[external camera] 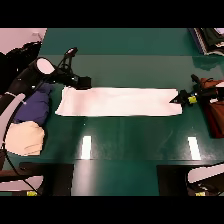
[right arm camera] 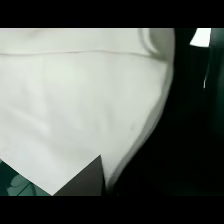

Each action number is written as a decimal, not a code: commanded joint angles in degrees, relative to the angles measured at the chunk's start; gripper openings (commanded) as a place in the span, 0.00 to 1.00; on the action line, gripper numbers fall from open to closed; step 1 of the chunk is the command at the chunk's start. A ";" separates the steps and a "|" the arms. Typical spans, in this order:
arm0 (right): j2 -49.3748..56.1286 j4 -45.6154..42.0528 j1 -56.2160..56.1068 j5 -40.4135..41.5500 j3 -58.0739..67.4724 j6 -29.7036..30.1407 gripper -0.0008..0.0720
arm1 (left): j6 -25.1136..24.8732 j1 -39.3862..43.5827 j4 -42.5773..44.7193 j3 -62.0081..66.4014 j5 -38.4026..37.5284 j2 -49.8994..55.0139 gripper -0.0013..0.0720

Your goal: Fold the shirts.

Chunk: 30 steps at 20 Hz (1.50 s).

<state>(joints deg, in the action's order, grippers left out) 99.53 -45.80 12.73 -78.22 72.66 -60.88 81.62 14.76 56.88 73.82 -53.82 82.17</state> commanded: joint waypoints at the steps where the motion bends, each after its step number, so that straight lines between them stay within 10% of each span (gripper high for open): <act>1: -1.46 1.16 -2.29 -6.40 6.88 -6.03 0.04 | 0.90 3.69 -0.96 2.21 2.25 3.15 0.05; 14: -10.80 1.14 -20.50 -7.10 39.39 -21.07 0.03 | 0.92 15.37 -9.42 28.22 2.45 30.93 0.05; 30: -10.32 1.27 -31.15 1.36 39.78 -19.45 0.03 | 0.85 5.99 -1.33 29.55 -9.33 23.41 0.05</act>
<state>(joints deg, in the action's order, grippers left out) 88.92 -44.71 -17.37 -78.26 112.38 -80.62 82.59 24.58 52.12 103.18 -59.00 109.65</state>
